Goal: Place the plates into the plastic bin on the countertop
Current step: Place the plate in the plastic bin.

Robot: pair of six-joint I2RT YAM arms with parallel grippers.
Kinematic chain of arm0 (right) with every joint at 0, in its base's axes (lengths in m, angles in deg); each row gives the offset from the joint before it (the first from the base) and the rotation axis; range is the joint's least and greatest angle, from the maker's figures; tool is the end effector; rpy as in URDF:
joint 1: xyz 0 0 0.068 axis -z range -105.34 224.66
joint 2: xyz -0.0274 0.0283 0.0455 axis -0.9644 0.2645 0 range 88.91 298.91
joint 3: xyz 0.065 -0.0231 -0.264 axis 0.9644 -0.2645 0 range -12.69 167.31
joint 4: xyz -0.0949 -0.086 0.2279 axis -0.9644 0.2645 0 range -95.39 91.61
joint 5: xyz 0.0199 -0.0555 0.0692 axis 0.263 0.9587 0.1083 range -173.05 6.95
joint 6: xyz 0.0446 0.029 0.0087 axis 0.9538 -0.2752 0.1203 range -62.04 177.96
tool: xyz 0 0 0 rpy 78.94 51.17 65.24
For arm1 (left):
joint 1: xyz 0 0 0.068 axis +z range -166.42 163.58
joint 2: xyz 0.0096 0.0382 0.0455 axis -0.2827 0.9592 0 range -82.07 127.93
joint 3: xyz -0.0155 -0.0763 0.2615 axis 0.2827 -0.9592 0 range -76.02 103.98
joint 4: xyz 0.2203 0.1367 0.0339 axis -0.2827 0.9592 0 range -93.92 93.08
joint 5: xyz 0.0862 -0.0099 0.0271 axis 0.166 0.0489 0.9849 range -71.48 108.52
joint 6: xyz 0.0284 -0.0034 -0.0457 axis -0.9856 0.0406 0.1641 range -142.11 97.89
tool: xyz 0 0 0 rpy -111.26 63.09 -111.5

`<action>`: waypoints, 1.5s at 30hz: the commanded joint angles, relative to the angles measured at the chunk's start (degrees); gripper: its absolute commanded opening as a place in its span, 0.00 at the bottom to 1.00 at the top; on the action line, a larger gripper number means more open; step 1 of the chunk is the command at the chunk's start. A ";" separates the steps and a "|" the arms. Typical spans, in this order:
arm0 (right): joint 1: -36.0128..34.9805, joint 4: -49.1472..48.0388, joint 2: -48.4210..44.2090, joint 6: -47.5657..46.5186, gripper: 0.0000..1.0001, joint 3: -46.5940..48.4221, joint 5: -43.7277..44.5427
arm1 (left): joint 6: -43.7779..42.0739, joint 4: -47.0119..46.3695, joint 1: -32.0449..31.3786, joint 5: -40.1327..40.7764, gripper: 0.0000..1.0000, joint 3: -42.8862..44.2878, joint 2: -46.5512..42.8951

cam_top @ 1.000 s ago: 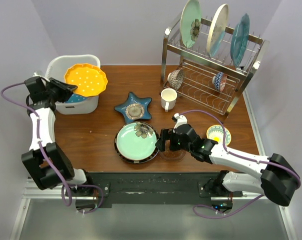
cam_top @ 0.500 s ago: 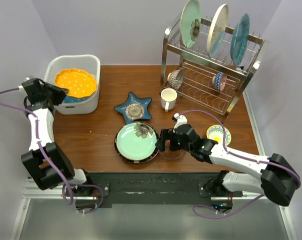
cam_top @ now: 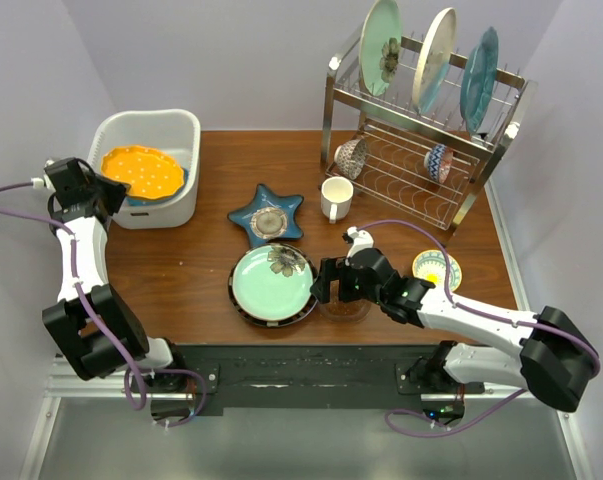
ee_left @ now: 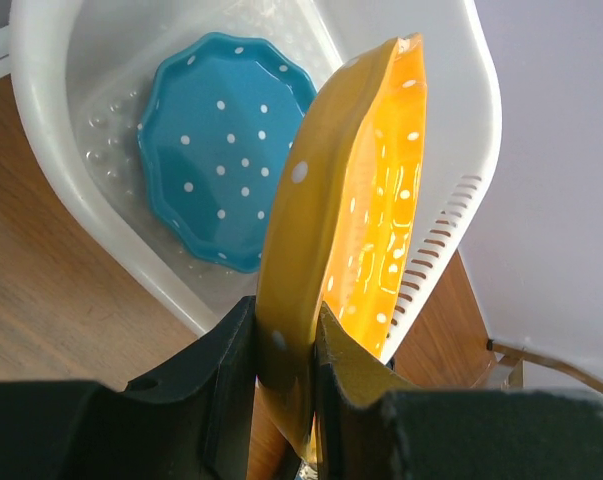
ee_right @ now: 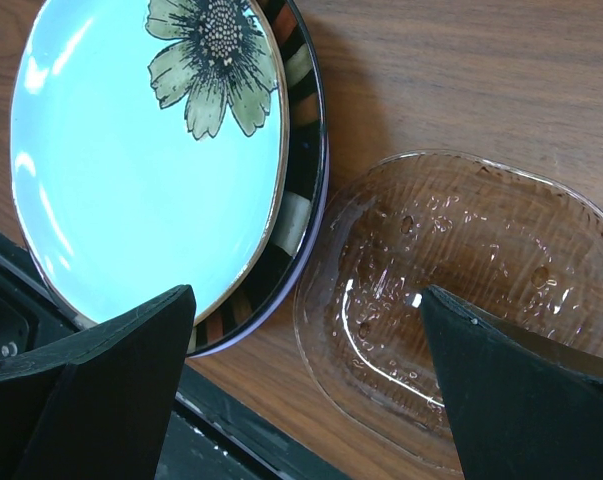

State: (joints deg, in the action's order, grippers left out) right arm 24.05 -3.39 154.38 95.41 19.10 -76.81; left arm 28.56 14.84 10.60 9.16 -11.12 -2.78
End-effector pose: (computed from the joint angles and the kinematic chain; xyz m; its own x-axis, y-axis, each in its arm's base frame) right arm 0.1530 0.1804 0.2040 -0.7269 0.0673 -0.6835 -0.3404 0.8291 0.4436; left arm 0.2828 0.1379 0.3106 -0.0557 -0.8853 -0.4618 -0.5839 0.4040 -0.7041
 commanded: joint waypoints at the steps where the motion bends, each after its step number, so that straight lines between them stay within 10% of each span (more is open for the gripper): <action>1: -0.10 -1.74 0.71 -0.54 0.99 0.82 -0.53 | 3.55 -8.57 0.75 -0.30 0.00 2.51 -0.19; 45: -0.10 -1.82 6.24 -0.89 0.99 3.19 -2.29 | -5.67 -6.10 -1.45 3.48 0.06 12.09 15.54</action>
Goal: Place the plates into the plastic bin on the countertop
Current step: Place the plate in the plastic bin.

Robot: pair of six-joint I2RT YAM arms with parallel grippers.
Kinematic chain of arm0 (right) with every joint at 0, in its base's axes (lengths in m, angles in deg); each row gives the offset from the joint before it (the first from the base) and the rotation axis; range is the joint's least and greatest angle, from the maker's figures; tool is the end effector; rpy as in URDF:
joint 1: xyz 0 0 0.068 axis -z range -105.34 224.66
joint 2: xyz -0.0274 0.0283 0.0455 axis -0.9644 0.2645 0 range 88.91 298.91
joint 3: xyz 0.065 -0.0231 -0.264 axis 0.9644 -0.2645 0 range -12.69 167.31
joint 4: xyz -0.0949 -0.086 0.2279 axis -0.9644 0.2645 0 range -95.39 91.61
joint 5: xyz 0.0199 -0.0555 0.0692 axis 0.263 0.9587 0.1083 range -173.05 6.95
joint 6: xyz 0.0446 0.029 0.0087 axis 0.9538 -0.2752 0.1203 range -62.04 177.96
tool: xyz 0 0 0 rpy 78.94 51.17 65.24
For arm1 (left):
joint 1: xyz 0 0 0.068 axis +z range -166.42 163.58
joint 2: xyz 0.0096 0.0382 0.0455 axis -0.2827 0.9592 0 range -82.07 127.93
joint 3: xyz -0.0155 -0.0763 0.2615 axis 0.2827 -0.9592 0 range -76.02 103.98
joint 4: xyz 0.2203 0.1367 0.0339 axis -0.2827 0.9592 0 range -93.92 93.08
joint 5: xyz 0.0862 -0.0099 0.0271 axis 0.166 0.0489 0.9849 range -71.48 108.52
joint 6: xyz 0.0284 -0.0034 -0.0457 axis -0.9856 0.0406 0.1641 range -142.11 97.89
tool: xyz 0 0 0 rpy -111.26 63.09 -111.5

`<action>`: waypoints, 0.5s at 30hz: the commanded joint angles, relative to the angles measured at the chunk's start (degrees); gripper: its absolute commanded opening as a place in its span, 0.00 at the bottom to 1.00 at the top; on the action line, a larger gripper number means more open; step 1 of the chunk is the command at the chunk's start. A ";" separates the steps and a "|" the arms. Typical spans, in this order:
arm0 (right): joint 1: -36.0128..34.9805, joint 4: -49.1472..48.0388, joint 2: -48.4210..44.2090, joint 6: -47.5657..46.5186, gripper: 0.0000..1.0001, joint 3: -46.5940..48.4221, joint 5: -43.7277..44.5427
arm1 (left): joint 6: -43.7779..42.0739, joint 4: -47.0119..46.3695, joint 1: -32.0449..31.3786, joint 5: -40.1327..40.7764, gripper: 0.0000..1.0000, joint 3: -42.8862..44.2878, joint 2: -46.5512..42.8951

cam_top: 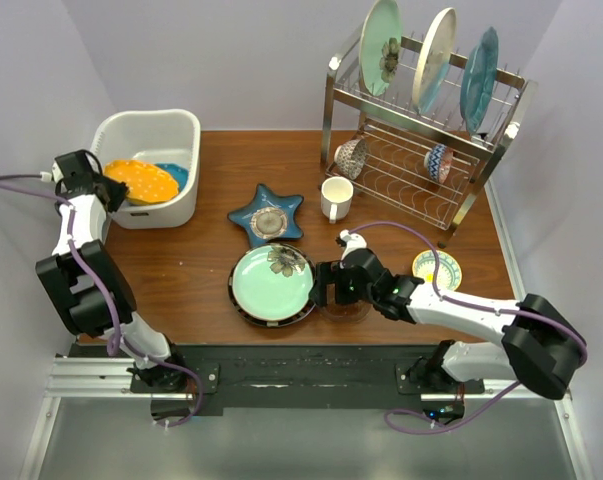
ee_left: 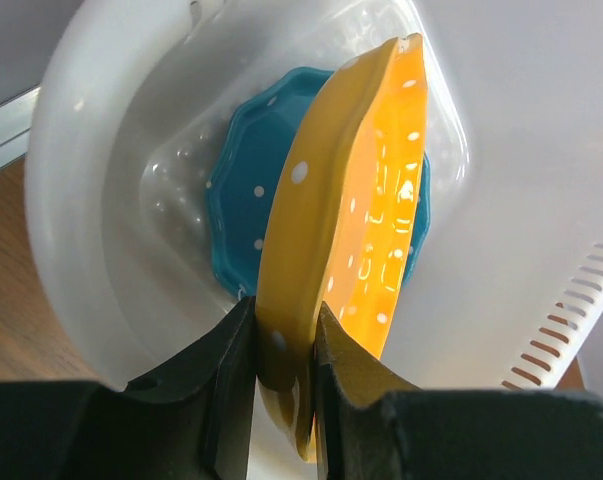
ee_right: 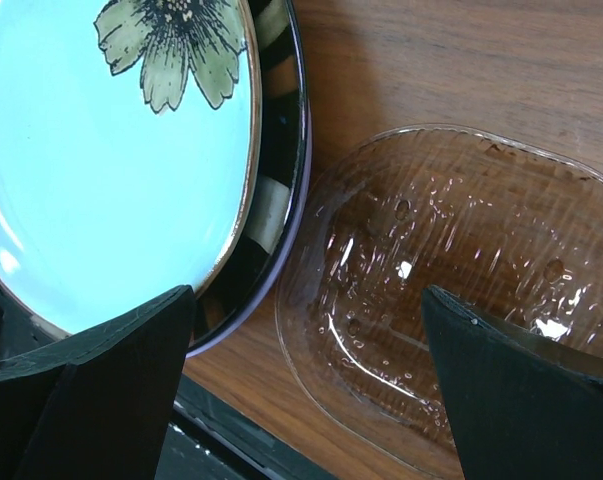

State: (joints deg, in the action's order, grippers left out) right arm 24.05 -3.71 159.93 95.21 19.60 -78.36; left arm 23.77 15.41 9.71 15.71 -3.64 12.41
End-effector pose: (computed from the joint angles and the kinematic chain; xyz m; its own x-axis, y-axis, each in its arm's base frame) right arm 0.1585 0.1885 0.1858 -0.7697 0.0132 -0.6383 -0.3327 0.8450 0.4187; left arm 0.3351 0.1626 0.2677 -0.1213 -0.8583 -0.4986 -0.7097 0.4262 -0.5610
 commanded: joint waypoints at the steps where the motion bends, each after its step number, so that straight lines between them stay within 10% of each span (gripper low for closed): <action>1: -0.19 -1.41 0.78 -0.78 0.99 2.77 -0.82 | -0.98 -6.68 -0.73 -3.60 0.07 4.79 0.71; 15: -0.10 -1.41 2.36 -1.22 0.99 3.74 -0.82 | -3.70 -6.50 -1.96 -4.31 0.16 6.89 3.34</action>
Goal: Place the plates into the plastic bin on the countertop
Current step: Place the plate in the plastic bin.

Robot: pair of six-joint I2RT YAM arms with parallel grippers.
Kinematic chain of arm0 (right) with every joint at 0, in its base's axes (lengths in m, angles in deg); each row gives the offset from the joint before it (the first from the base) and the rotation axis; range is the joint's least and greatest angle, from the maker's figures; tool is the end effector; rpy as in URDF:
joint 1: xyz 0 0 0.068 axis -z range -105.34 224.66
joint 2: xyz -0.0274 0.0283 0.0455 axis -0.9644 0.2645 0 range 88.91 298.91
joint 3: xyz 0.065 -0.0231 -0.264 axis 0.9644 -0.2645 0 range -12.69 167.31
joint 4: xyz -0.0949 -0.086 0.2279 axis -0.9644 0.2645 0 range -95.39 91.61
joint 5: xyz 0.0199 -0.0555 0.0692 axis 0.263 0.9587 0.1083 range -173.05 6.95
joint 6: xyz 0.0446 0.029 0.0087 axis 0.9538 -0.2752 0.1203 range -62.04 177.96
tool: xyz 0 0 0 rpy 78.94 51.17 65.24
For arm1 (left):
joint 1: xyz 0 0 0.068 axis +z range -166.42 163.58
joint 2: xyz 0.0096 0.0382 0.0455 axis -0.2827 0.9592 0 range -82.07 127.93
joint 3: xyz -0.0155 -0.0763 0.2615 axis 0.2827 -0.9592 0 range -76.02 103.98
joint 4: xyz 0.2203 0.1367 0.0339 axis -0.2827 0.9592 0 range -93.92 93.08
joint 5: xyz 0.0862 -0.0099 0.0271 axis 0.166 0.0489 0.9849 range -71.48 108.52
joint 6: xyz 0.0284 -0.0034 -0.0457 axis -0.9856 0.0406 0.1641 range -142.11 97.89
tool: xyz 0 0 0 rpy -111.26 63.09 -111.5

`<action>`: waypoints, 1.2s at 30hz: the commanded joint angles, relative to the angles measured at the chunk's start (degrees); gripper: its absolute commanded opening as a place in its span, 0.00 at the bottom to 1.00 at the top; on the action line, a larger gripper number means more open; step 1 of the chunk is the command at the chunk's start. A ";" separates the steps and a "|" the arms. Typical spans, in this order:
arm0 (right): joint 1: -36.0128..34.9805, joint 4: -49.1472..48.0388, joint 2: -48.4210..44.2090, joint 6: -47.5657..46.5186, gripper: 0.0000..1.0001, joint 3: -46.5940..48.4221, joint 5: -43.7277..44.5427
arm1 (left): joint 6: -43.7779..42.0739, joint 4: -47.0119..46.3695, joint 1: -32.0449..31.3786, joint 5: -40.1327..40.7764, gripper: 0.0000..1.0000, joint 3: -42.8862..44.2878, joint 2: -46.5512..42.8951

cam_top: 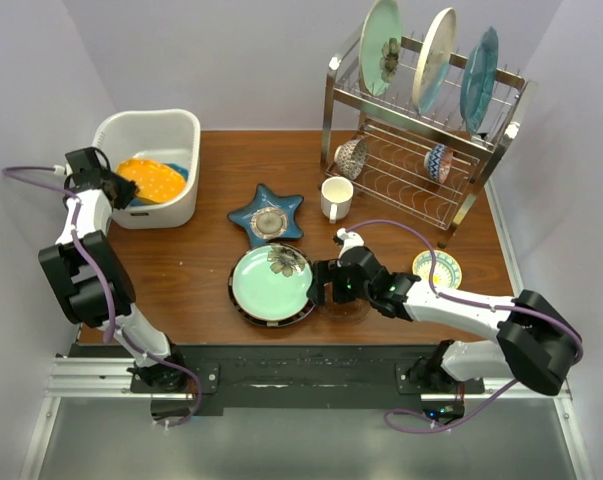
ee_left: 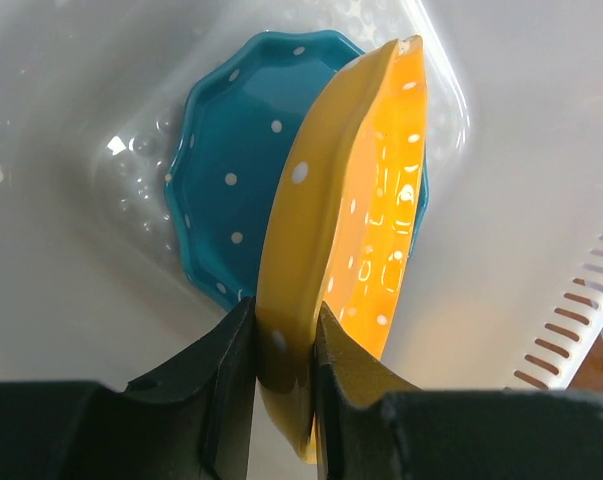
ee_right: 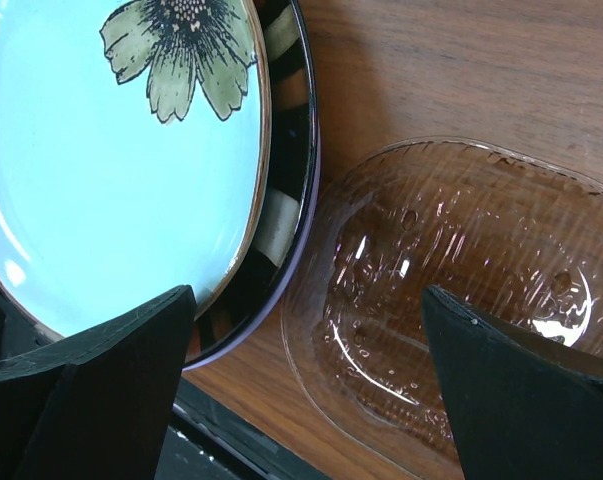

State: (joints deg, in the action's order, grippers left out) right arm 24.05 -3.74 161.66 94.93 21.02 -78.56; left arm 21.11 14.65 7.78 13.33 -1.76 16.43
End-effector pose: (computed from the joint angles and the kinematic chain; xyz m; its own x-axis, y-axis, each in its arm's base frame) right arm 0.1626 0.1937 0.1866 -0.7712 0.0055 -0.6366 -0.3367 0.8451 0.4152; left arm 0.3546 0.1560 0.2545 -0.2134 -0.8438 -0.4924 -0.6778 0.4909 -0.5473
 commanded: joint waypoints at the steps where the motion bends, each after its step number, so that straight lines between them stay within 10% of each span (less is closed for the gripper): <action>1: -0.10 -1.39 0.64 -0.94 0.99 2.32 -0.62 | -1.30 -5.47 -0.12 -2.28 0.18 5.71 -0.42; 24: -0.10 -0.68 0.46 -1.38 0.99 2.41 0.17 | -6.13 1.03 -0.39 -4.30 0.36 10.29 2.67; 25: -0.10 -0.68 0.46 -1.55 0.99 2.41 0.17 | -6.39 1.29 -0.39 -3.78 0.56 10.38 2.49; 36: -0.10 -0.07 -0.06 -1.64 0.99 2.32 0.43 | -10.61 7.01 -0.48 -5.88 0.58 13.28 6.35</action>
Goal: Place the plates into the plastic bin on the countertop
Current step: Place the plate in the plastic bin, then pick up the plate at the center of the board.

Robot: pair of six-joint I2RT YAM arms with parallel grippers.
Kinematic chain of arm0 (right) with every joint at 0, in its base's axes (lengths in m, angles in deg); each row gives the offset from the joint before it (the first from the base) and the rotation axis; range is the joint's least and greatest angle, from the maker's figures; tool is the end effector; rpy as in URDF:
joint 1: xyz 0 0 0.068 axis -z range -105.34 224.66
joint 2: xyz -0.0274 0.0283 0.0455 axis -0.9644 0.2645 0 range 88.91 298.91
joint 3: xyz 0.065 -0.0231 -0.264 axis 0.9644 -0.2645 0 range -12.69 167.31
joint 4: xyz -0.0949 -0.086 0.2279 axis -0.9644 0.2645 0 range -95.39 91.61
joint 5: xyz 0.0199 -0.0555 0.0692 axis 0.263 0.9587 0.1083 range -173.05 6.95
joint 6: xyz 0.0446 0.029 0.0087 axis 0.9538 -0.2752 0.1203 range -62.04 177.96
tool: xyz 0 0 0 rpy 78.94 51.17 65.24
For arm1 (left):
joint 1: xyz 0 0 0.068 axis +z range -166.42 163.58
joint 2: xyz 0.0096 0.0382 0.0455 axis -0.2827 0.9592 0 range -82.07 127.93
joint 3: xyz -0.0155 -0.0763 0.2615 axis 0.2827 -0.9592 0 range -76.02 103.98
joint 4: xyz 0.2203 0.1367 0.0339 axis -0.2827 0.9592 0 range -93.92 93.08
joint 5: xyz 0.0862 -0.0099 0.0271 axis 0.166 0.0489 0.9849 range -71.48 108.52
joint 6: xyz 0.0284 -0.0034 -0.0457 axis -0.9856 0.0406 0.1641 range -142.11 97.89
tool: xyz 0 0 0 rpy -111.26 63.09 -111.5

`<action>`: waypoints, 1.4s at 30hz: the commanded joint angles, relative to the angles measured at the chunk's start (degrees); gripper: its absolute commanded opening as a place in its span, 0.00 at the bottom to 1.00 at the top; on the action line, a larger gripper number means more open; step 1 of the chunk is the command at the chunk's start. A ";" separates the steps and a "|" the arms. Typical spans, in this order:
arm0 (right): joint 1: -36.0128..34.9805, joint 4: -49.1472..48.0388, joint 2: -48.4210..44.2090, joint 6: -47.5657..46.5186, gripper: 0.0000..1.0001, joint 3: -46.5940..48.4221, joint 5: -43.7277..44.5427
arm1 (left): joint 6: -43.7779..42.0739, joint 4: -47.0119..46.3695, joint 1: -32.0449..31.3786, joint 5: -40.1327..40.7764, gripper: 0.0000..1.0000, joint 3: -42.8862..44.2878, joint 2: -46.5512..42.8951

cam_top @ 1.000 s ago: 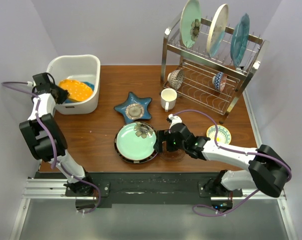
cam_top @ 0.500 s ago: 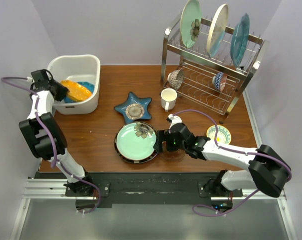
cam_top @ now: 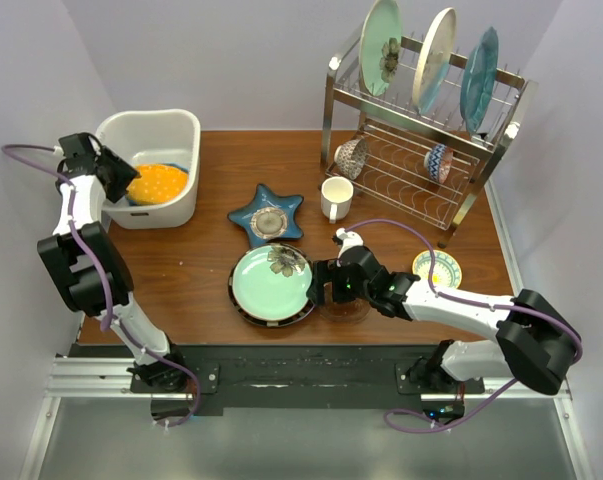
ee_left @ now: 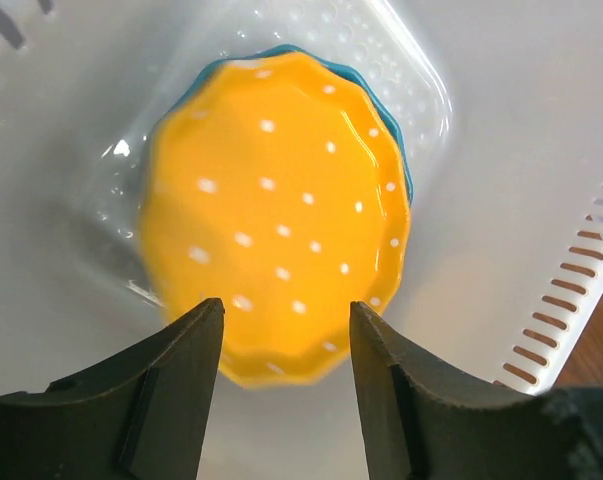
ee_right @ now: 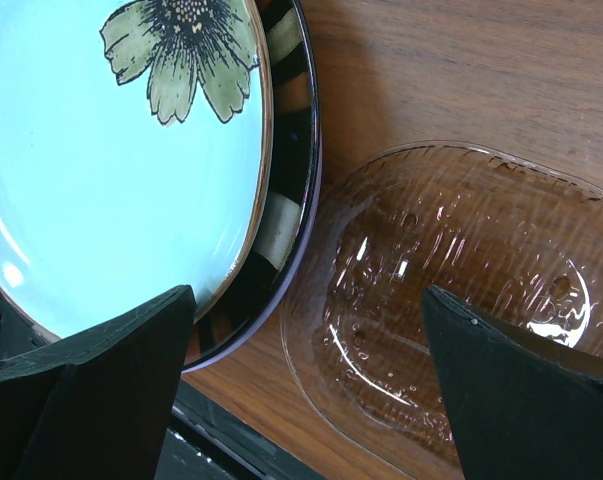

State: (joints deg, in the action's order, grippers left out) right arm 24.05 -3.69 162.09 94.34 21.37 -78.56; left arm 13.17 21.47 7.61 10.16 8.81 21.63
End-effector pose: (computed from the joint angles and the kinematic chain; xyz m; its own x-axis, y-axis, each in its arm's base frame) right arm 0.1636 0.1950 0.1867 -0.7686 -0.0043 -0.6397 -0.3440 0.8459 0.4076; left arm 0.3784 0.1632 0.2714 -0.3424 -0.7785 -0.5260 -0.6194 0.6080 -0.4966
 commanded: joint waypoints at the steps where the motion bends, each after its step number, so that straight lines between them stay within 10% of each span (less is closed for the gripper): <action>1: -0.10 -0.02 -0.68 -1.05 0.99 1.97 0.43 | -3.20 0.45 -0.30 -3.50 0.58 2.61 1.59; 25: -0.10 1.29 -5.60 -0.79 0.98 1.18 1.13 | -9.10 -3.94 -0.30 -13.51 0.58 -7.14 -16.76; 33: -0.10 1.47 -6.74 -0.26 0.98 0.83 1.05 | -8.22 -9.21 -1.00 -21.34 0.80 -15.21 -27.14; 42: -0.10 0.94 -8.32 0.53 0.97 0.39 0.87 | -8.22 -9.65 -1.27 -28.46 0.82 -23.65 -36.71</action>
State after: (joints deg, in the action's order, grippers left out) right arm 24.05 -2.03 155.14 94.01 21.37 -78.08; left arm 5.72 13.68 6.89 -12.99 -11.32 -10.91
